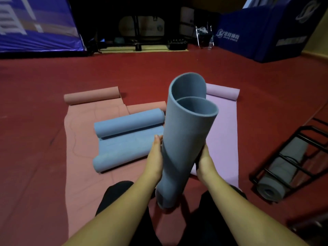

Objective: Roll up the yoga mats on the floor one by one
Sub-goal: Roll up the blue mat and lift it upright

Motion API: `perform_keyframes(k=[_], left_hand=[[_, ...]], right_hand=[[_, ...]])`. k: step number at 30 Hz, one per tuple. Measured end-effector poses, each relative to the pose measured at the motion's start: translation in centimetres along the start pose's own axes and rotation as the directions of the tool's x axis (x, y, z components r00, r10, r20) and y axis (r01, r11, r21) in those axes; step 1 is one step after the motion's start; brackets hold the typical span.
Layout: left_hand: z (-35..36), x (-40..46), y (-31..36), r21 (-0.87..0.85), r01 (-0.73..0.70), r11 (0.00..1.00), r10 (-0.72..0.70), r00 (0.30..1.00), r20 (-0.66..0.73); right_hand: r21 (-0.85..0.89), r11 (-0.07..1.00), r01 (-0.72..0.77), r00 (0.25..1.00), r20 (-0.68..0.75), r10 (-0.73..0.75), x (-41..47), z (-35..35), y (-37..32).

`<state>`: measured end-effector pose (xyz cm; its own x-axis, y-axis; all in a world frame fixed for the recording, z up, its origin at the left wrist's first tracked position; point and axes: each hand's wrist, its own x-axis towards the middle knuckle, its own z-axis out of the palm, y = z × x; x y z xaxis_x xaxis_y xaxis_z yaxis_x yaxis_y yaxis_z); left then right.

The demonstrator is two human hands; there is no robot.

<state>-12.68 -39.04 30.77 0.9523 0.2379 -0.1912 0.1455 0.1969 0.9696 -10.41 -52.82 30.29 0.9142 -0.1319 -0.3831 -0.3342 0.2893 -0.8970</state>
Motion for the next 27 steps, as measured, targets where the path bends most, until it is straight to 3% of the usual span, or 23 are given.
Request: perform_keyframes(k=[4,10,18,21,24,27], left_hand=[[0.9,-1.8,2.7,-0.067,-0.199,0.978,0.198,0.980,-0.017],[2.1,-2.8,4.6,0.009,-0.123,0.992,0.123,0.992,-0.039],[2.4,-4.1,3.1,0.070,-0.069,0.995,0.071,0.997,-0.015],[2.1,-3.6,4.4,0.147,-0.145,0.979,0.147,0.989,-0.007],[2.8,-4.1,7.1,-0.042,-0.214,0.976,0.216,0.973,0.079],[4.3,-4.6,8.0,-0.032,-0.301,0.953,0.303,0.941,0.151]], right_hand=[[0.111,0.984,0.139,0.979,0.134,-0.153,-1.4,0.4,-3.9],[0.179,0.966,0.188,0.968,0.132,-0.213,-3.3,0.7,-5.6],[0.008,0.977,0.212,0.977,0.022,-0.212,-3.2,-0.8,-3.2],[0.022,0.979,0.204,0.973,0.106,-0.205,-2.9,-1.5,-4.7],[0.121,0.967,0.226,0.960,0.144,-0.242,-2.9,-2.2,-7.5],[0.135,0.962,0.238,0.943,0.203,-0.262,-3.7,-1.6,-8.6]])
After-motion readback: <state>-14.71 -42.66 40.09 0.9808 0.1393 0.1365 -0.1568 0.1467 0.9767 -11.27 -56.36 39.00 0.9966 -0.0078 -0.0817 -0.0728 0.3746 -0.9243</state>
